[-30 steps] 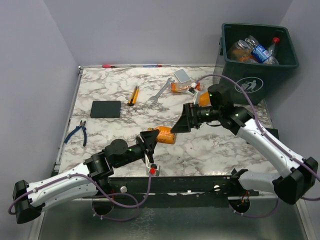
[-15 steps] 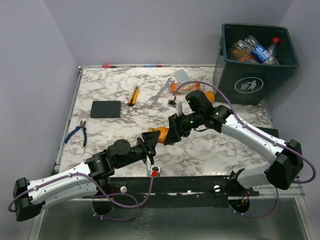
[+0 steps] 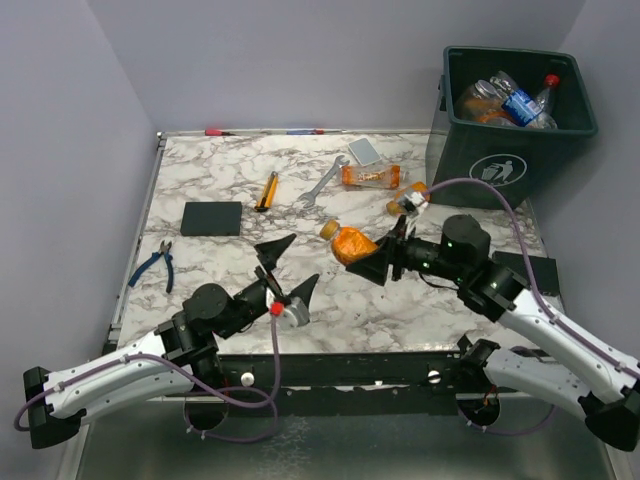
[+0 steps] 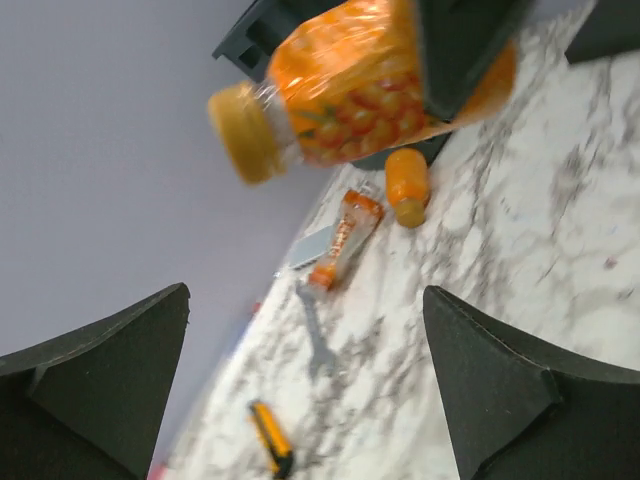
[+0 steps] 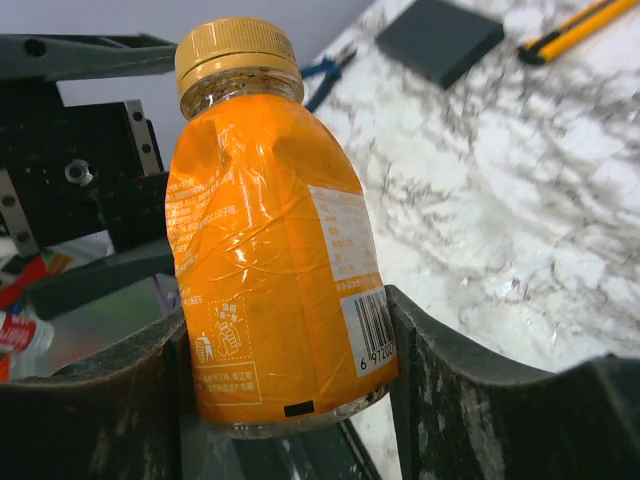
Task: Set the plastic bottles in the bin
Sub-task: Place the plastic bottle in the trash bin.
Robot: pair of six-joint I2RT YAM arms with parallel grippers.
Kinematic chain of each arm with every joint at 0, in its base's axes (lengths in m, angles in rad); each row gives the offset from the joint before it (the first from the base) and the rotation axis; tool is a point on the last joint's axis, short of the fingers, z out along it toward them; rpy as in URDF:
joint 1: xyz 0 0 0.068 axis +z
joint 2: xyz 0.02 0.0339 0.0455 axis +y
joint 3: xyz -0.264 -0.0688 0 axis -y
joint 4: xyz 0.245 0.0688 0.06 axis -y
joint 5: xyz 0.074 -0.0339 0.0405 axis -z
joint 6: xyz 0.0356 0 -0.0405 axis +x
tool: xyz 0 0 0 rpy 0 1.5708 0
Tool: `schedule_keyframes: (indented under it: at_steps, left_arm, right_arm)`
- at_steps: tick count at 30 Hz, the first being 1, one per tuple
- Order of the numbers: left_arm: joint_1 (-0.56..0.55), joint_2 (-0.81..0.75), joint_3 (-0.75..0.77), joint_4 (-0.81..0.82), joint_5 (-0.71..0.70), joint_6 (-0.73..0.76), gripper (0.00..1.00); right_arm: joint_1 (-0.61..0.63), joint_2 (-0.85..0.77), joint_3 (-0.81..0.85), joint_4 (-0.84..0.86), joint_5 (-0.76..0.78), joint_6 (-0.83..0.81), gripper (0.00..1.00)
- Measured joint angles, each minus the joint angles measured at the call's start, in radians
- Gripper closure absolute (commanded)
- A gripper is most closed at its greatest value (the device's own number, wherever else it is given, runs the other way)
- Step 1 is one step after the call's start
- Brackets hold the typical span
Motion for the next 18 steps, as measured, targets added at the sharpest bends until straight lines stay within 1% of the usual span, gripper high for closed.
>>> schedule_keyframes:
  at_steps: [2, 3, 4, 5, 9, 12, 13, 14, 16, 18]
  left_arm:
    - [0.0, -0.012, 0.004, 0.04, -0.043, -0.189, 0.01]
    - [0.0, -0.01, 0.016, 0.061, -0.079, -0.346, 0.01]
    - [0.0, -0.005, 0.024, 0.079, -0.097, -0.439, 0.01]
    - [0.0, 0.009, 0.037, 0.114, -0.122, -0.598, 0.01]
    - [0.0, 0.092, 0.061, 0.265, -0.158, -1.055, 0.01]
    - [0.002, 0.186, 0.059, 0.394, -0.148, -1.317, 0.01]
    - [0.007, 0.218, 0.059, 0.436, -0.138, -1.389, 0.02]
    - [0.014, 0.258, 0.059, 0.472, -0.118, -1.461, 0.05]
    - [0.031, 0.314, 0.06, 0.523, -0.074, -1.566, 0.14]
    - [0.047, 0.36, 0.071, 0.556, -0.034, -1.635, 0.21]
  right_arm:
    - [0.0, -0.105, -0.104, 0.135, 0.059, 0.031, 0.7]
    - [0.0, -0.134, -0.138, 0.176, 0.078, 0.039, 0.7]
    - [0.0, -0.167, -0.175, 0.223, 0.098, 0.047, 0.7]
    - [0.0, -0.194, -0.211, 0.269, 0.119, 0.058, 0.7]
    - [0.0, -0.235, -0.289, 0.375, 0.167, 0.077, 0.7]
    - [0.0, -0.267, -0.337, 0.432, 0.185, 0.093, 0.7]
    - [0.0, -0.275, -0.345, 0.446, 0.185, 0.096, 0.7]
    - [0.0, -0.279, -0.35, 0.458, 0.185, 0.101, 0.7]
    - [0.0, -0.28, -0.35, 0.477, 0.185, 0.109, 0.7]
    - [0.0, -0.28, -0.352, 0.496, 0.185, 0.114, 0.7]
